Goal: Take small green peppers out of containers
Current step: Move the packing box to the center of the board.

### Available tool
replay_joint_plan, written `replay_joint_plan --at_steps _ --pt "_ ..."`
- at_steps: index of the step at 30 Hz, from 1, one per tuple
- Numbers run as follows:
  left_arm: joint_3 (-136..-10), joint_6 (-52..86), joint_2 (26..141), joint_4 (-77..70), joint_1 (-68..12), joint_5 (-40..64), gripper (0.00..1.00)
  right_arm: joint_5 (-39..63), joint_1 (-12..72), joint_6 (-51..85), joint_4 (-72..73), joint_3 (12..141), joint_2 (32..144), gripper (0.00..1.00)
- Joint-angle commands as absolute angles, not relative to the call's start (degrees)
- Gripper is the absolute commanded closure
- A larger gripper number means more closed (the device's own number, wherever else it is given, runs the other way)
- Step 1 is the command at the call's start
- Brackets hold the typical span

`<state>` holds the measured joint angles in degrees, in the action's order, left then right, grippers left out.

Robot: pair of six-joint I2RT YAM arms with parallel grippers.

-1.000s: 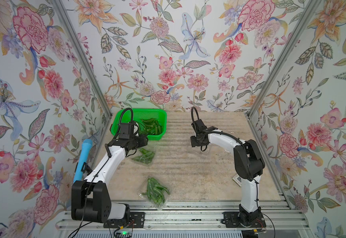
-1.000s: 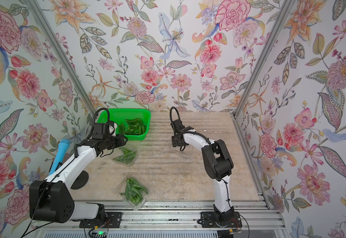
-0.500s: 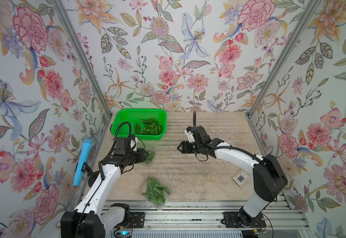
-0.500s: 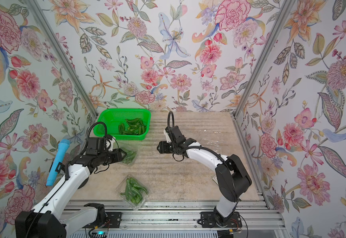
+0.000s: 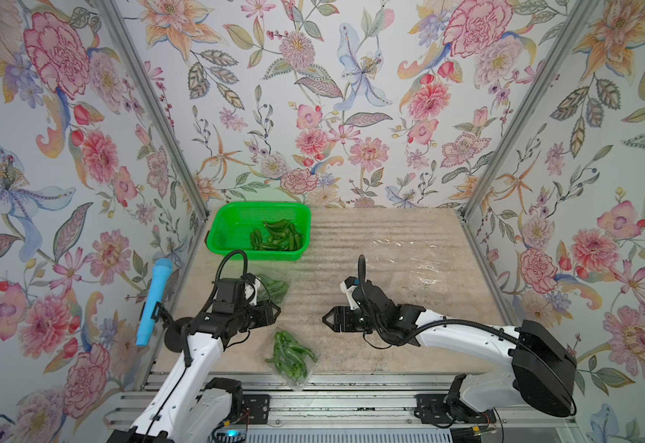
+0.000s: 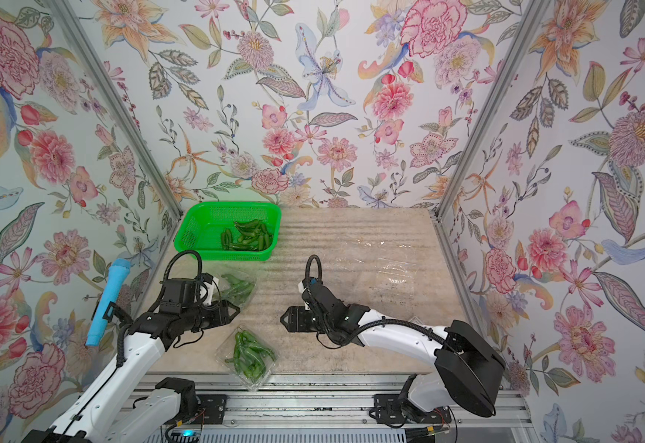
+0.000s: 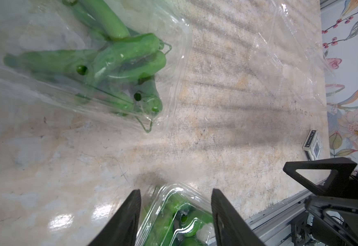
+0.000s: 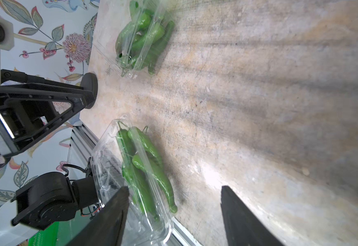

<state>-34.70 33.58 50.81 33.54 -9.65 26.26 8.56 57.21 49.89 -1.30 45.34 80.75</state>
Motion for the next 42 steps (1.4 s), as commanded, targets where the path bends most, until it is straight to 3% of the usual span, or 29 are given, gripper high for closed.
replay_joint_plan --at_steps 1,11,23,42 --pt "-33.05 38.52 48.38 32.39 -11.04 23.32 0.43 5.96 58.92 54.23 2.32 42.88 79.97 0.30" --pt "-26.15 43.80 46.57 27.55 -17.25 20.57 0.42 5.45 64.26 59.14 6.94 36.04 76.67 0.26" --pt "-25.26 43.86 45.41 26.63 -17.84 20.98 0.42 2.92 72.04 64.91 14.38 34.76 78.98 0.27" --pt "-22.28 47.00 47.63 21.74 -21.97 21.31 0.45 4.45 73.83 70.66 25.75 32.60 85.86 0.33"
